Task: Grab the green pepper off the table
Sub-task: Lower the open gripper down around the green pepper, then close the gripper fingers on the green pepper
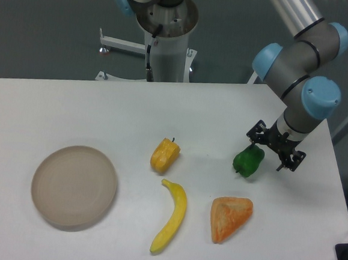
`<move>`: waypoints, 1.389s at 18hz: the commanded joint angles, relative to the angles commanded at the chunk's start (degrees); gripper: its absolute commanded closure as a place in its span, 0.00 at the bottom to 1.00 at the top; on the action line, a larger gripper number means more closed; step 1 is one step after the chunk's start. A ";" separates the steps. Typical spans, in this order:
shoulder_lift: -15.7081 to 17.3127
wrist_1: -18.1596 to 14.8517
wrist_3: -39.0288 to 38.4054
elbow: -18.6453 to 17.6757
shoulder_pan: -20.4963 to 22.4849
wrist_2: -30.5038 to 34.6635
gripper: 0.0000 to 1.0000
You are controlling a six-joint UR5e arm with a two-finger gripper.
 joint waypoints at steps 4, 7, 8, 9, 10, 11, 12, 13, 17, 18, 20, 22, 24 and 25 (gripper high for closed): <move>-0.09 0.26 -0.44 -1.06 -0.35 0.00 0.00; 0.00 0.18 -2.28 -1.14 -0.35 0.00 0.00; -0.09 0.26 -2.37 -1.14 -0.35 0.00 0.00; -0.09 0.26 -2.46 -1.23 -0.44 0.00 0.00; -0.09 0.26 -2.46 -1.32 -0.44 0.00 0.00; 0.00 0.26 -2.55 -1.49 -0.44 0.00 0.00; 0.00 0.26 -2.55 -1.67 -0.44 0.00 0.00; -0.09 0.26 -2.72 -1.67 -0.53 0.00 0.00; -0.09 0.26 -4.30 -2.02 -0.70 0.00 0.00; -0.09 0.26 -4.74 -2.02 -0.79 0.00 0.00; -0.09 0.26 -5.01 -2.11 -0.79 0.00 0.00; -0.09 0.26 -4.92 -2.37 -0.79 0.00 0.00; -0.09 0.26 -4.83 -2.37 -0.79 0.00 0.00; -0.09 0.26 -4.75 -2.37 -0.79 0.00 0.00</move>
